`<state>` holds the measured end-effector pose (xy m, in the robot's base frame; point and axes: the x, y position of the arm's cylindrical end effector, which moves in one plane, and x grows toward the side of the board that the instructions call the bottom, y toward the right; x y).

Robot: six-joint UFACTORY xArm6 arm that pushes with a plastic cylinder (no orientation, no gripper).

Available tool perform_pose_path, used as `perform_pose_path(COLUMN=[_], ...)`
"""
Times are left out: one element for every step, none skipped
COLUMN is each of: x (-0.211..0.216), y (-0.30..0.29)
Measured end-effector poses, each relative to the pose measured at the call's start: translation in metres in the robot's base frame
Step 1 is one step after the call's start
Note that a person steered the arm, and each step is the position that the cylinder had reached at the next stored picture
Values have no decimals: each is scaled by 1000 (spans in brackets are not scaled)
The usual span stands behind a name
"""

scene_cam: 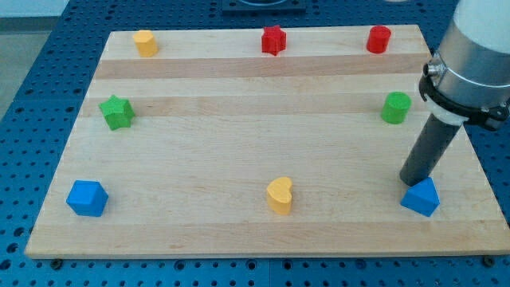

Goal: Slightly touch the bottom of the yellow heart

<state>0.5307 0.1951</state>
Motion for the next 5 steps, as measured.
perform_pose_path(x=[5, 10, 14, 16, 17], y=[0, 0, -3, -7, -13])
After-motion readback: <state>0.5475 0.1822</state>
